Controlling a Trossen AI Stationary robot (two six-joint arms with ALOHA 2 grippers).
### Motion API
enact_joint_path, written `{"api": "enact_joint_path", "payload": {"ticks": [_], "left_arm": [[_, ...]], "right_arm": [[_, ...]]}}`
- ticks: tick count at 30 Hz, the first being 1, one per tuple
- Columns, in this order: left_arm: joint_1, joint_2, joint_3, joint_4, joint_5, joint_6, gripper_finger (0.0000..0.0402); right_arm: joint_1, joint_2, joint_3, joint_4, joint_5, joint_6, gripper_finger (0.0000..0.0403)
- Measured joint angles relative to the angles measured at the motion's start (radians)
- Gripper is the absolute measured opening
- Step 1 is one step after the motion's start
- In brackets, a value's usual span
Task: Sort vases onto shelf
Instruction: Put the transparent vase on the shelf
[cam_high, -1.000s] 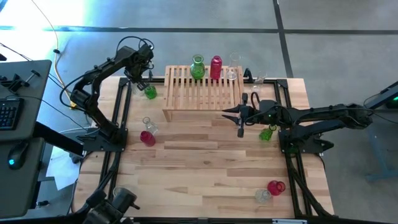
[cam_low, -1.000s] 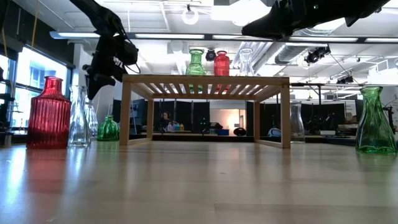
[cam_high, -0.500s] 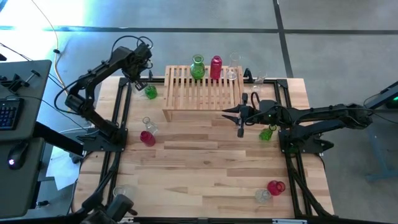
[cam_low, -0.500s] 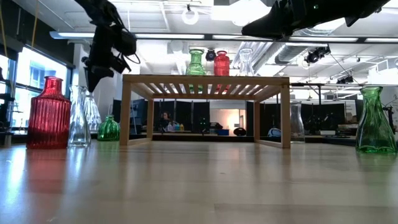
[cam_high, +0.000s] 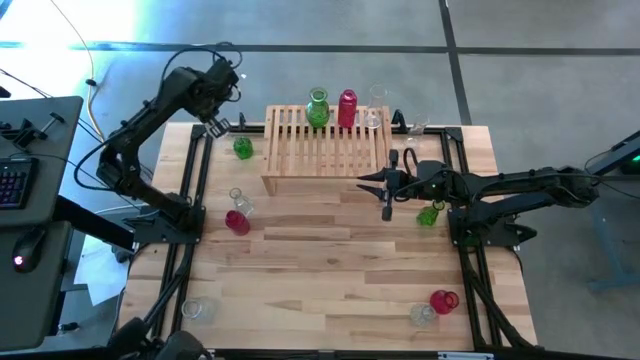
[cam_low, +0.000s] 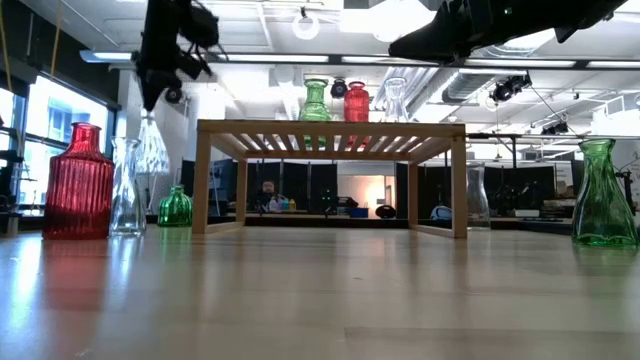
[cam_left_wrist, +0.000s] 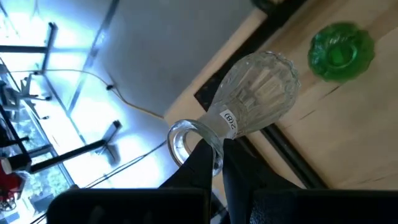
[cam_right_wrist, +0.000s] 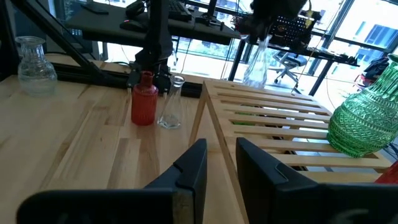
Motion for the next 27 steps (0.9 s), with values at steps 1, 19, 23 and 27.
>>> {"api": "enact_joint_path", "payload": {"ticks": [1,19,23,27], "left_arm": [[-0.006,-0.003,0.028,-0.016,0.000,-0.001,0.0006],[-0.300,-0.006,0.391,-0.069,-0.072,0.047,0.0006],[-0.392,-0.001,0.445,-0.054,-0.079,0.109,0.0006],[-0.469,0.031,0.465,-0.041,-0.077,0.194,0.0006]], "right_arm": [[0.000,0.000,0.000,0.000,0.000,0.000,0.0067],[0.000,0.000,0.000,0.000,0.000,0.000,0.0067],[0.000,0.000,0.000,0.000,0.000,0.000,0.0067],[0.000,0.000,0.000,0.001,0.000,0.000,0.0067]]}}
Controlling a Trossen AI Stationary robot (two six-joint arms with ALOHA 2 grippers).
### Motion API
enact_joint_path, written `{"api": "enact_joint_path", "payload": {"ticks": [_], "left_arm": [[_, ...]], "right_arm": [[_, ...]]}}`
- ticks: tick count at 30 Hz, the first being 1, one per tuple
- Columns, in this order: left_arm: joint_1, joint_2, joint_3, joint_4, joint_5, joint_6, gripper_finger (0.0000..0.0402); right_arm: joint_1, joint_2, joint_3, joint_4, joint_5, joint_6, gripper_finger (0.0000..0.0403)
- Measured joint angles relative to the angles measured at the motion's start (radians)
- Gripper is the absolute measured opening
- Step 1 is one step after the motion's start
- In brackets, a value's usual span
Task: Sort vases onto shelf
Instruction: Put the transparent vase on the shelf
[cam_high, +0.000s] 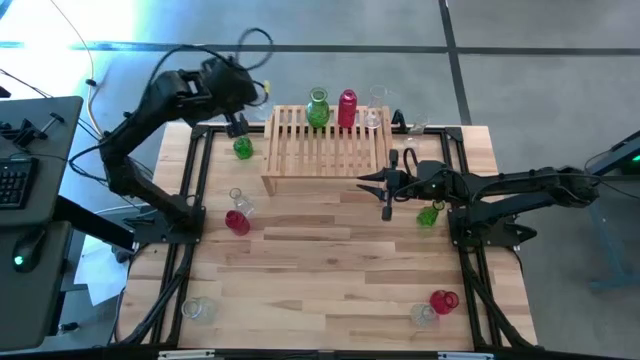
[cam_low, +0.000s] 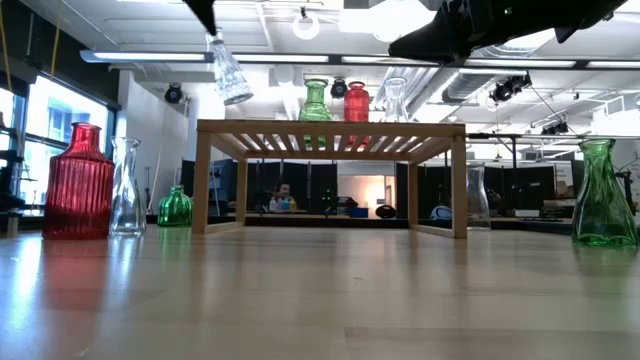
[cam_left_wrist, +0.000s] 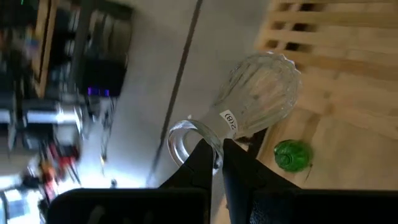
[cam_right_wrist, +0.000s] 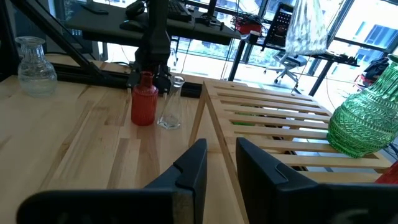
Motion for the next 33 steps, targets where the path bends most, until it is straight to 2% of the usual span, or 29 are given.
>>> {"api": "enact_joint_path", "payload": {"ticks": [6,12,24,33], "left_arm": [[-0.074,0.081,0.000,0.091,-0.019,0.158,0.0006],[-0.086,0.171,0.000,0.102,-0.032,0.269,0.0006],[-0.058,0.244,0.000,0.105,-0.041,0.338,0.0006],[-0.011,0.243,0.000,0.131,0.027,0.344,0.0006]], "right_arm": [[0.000,0.000,0.000,0.000,0.000,0.000,0.0067],[0.000,0.000,0.000,-0.001,0.000,0.008,0.0067],[0.001,0.000,0.000,-0.006,0.000,0.008,0.0067],[0.001,0.000,0.000,-0.008,0.000,0.008,0.0067]]}}
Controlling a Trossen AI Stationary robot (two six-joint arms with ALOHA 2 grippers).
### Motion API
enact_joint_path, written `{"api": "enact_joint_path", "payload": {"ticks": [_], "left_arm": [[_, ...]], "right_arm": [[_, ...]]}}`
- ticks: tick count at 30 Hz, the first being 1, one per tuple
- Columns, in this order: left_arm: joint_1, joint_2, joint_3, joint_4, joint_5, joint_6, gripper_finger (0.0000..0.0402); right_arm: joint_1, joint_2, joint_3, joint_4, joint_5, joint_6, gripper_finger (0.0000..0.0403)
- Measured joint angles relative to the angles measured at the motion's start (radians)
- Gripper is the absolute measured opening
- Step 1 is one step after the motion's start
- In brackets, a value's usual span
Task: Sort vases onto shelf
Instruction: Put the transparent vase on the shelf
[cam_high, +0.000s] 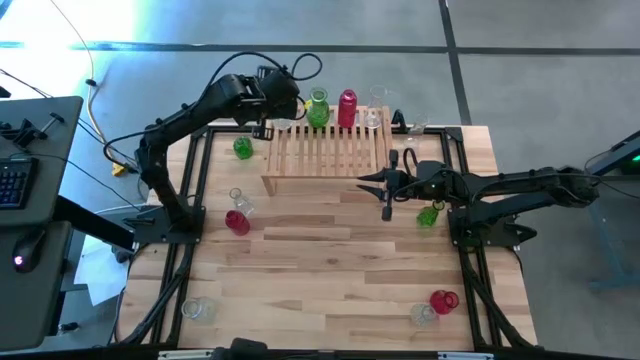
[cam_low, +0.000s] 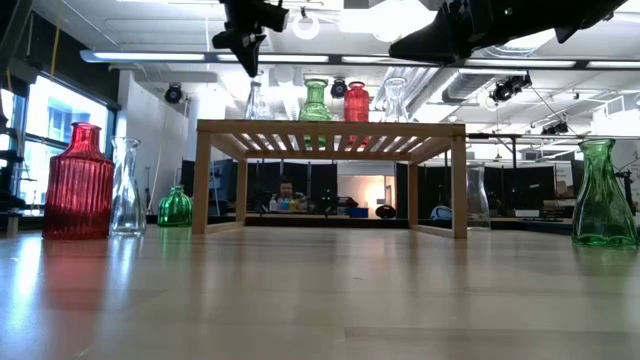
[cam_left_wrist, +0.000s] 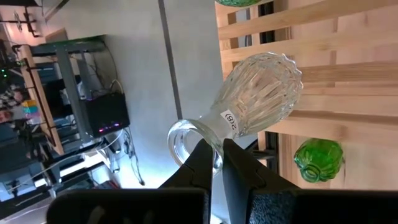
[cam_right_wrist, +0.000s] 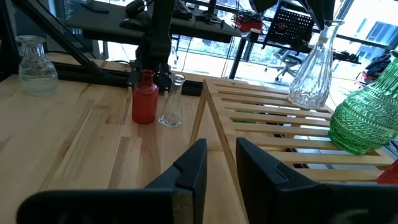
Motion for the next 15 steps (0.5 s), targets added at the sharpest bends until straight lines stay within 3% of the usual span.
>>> {"api": "enact_joint_path", "payload": {"ticks": [10,15], "left_arm": [[0.019,0.000,0.000,0.025,0.032,0.002,0.0007],[0.019,0.000,0.000,0.026,0.031,-0.005,0.0031]], "right_arm": [[0.000,0.000,0.000,0.000,0.000,0.000,0.0067],[0.000,0.000,0.000,0.000,0.000,0.000,0.0067]]}}
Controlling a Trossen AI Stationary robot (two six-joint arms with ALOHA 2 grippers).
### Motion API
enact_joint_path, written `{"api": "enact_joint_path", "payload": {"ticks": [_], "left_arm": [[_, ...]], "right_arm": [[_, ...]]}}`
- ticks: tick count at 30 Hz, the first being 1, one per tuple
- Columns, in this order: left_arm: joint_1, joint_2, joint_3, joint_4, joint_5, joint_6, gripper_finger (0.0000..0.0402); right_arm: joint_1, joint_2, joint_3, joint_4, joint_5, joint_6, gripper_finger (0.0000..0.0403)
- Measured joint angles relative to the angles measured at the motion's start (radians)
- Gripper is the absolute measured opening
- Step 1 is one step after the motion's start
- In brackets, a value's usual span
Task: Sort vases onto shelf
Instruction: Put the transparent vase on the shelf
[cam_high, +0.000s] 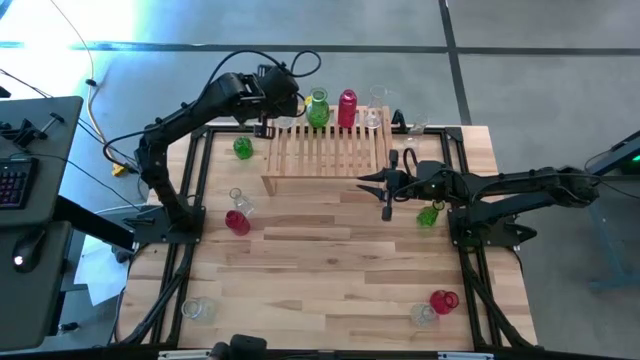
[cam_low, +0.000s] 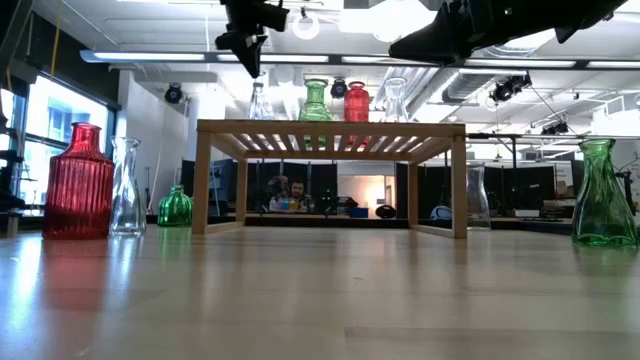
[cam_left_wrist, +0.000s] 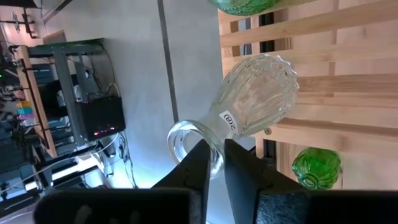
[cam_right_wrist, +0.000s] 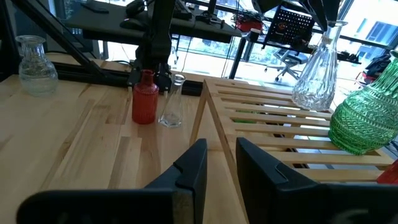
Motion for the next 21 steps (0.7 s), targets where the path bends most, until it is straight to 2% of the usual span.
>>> {"api": "enact_joint_path", "payload": {"ticks": [10,21], "left_arm": [[0.000,0.000,0.000,0.006,-0.032,0.011,0.0072],[-0.008,0.000,0.002,0.084,-0.056,0.058,0.0085]], "right_arm": [[0.000,0.000,0.000,0.000,0.000,0.000,0.0067],[0.000,0.000,0.000,-0.001,0.000,0.000,0.0067]]}}
